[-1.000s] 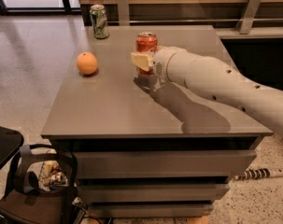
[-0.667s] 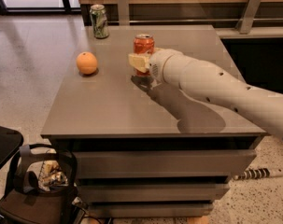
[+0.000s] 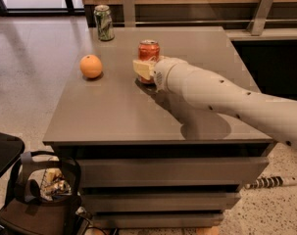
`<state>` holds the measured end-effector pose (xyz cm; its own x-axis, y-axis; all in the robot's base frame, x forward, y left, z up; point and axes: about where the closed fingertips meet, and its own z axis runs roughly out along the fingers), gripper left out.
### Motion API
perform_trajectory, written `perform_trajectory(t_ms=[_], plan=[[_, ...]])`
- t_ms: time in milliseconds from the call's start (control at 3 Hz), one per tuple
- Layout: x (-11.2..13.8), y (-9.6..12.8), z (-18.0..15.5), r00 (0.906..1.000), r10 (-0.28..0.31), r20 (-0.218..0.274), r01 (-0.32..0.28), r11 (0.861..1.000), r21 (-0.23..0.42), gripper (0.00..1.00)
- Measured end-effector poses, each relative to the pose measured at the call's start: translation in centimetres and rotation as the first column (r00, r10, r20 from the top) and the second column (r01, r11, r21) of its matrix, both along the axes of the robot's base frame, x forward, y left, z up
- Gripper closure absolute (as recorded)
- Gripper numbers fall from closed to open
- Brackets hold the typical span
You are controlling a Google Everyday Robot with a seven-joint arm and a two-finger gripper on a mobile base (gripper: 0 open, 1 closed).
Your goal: Place coke can upright
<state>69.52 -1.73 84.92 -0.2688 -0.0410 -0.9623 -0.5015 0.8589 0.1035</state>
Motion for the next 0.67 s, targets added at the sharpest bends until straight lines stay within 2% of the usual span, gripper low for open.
perform_trajectory(t_ms=[667], plan=[[0.00, 0.00, 0.63, 1.0000, 0.000, 0.000, 0.000, 1.000, 0.000, 1.00]])
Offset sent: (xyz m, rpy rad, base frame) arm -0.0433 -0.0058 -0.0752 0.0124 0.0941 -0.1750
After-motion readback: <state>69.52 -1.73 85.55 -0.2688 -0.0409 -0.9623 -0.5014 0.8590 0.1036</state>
